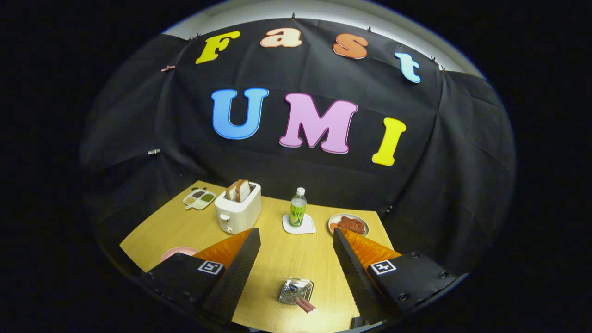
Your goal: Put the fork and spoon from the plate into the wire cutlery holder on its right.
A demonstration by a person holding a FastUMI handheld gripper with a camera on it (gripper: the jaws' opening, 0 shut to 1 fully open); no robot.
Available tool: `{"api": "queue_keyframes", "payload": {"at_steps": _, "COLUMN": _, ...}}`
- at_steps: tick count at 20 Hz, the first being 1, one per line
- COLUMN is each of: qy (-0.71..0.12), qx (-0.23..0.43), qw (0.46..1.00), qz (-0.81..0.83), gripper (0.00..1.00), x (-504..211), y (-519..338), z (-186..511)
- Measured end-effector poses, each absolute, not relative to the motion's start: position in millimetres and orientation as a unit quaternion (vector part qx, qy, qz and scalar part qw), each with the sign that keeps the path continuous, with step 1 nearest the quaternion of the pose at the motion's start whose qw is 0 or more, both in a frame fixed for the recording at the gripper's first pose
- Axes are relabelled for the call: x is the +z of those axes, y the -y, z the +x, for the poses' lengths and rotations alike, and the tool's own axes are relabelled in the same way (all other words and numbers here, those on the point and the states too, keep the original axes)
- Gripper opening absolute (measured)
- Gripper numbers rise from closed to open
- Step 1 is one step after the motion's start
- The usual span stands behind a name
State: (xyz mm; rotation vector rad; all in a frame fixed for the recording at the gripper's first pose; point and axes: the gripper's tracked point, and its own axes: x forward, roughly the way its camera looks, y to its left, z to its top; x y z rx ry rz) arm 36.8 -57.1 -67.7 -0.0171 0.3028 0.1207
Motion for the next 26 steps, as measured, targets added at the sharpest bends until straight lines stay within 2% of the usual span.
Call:
{"api": "queue_keyframes", "payload": {"at_steps": 3, "qy": -0.111, "qx": 0.069, "qw": 0.991, "qz": 0.002, "gripper": 0.98, "x": -48, "y": 62, "z": 42}}
{"api": "queue_keyframes", "payload": {"at_steps": 11, "qy": -0.070, "qx": 0.101, "qw": 0.992, "qz": 0.030, "gripper": 0.98, "x": -23, "y": 81, "z": 38}}
{"api": "queue_keyframes", "payload": {"at_steps": 26, "qy": -0.060, "qx": 0.143, "qw": 0.986, "qz": 0.054, "gripper": 0.98, "x": -35, "y": 104, "z": 50}}
